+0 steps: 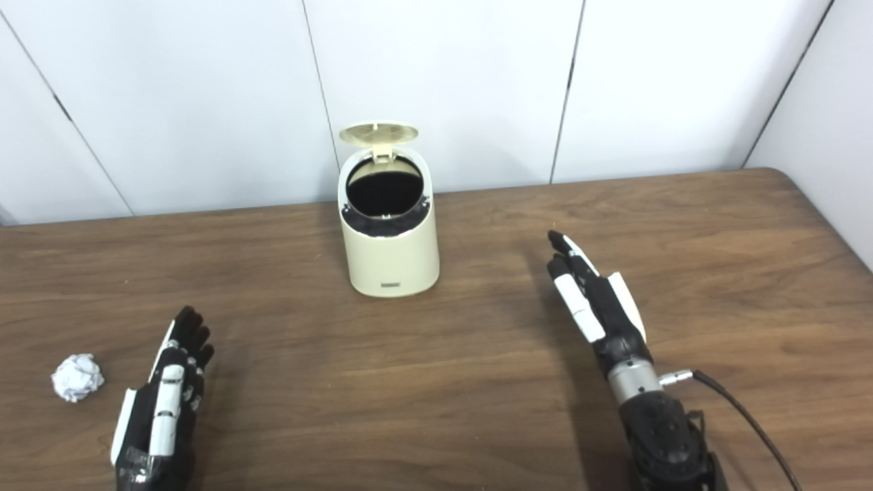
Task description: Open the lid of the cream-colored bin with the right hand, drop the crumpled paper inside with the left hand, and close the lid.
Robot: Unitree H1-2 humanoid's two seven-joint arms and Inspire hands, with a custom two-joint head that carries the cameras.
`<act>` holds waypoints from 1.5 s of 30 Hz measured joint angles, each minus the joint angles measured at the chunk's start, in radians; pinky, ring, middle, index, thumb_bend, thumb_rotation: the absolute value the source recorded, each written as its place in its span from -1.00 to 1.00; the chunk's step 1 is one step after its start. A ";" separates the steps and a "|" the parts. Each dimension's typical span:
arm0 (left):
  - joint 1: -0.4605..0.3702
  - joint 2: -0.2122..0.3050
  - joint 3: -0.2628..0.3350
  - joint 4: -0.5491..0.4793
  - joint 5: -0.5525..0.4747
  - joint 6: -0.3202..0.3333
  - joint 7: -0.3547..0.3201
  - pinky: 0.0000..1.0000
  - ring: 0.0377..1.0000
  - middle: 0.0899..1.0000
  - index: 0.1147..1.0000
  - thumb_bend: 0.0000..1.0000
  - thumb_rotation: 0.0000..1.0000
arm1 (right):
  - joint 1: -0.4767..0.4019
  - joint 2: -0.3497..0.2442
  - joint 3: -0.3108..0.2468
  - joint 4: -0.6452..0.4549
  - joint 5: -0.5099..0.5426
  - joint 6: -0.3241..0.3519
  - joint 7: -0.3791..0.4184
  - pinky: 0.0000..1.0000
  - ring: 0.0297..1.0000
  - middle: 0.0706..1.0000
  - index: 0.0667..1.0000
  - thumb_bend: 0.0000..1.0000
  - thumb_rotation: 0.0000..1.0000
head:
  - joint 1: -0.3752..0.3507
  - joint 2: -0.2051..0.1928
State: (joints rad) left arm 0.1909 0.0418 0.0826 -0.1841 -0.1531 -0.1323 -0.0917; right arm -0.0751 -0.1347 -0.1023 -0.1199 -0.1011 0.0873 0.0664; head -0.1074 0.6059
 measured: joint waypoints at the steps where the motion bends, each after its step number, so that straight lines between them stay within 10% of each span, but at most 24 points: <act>1: -0.001 0.000 0.000 0.000 -0.001 0.001 0.000 1.00 1.00 1.00 1.00 -0.44 0.68 | 0.000 0.003 -0.001 0.010 0.013 -0.016 -0.002 0.92 0.90 0.92 0.93 0.11 0.99 | 0.002 0.002; 18: -0.001 0.001 0.000 -0.003 0.006 0.012 0.002 1.00 0.99 0.99 0.97 -0.29 0.62 | 0.033 0.080 -0.032 0.078 0.177 -0.173 -0.039 1.00 0.98 0.98 0.93 0.08 1.00 | 0.066 0.015; 32: 0.002 -0.009 -0.032 -0.005 0.072 -0.003 0.012 0.98 0.95 0.95 0.95 -0.11 0.53 | 0.041 0.015 -0.058 0.092 0.245 -0.187 -0.019 1.00 0.96 0.98 0.92 0.01 1.00 | 0.334 -0.003; 45: 0.006 -0.015 -0.060 -0.006 0.121 -0.008 0.022 1.00 0.99 0.97 0.96 -0.15 0.64 | 0.084 0.007 -0.060 0.044 0.272 -0.121 -0.002 1.00 0.94 0.95 0.93 -0.12 1.00 | 0.382 -0.008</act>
State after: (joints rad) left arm 0.1971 0.0267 0.0222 -0.1905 -0.0324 -0.1403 -0.0700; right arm 0.0086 -0.1275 -0.1619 -0.0763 0.1711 -0.0339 0.0645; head 0.2746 0.5983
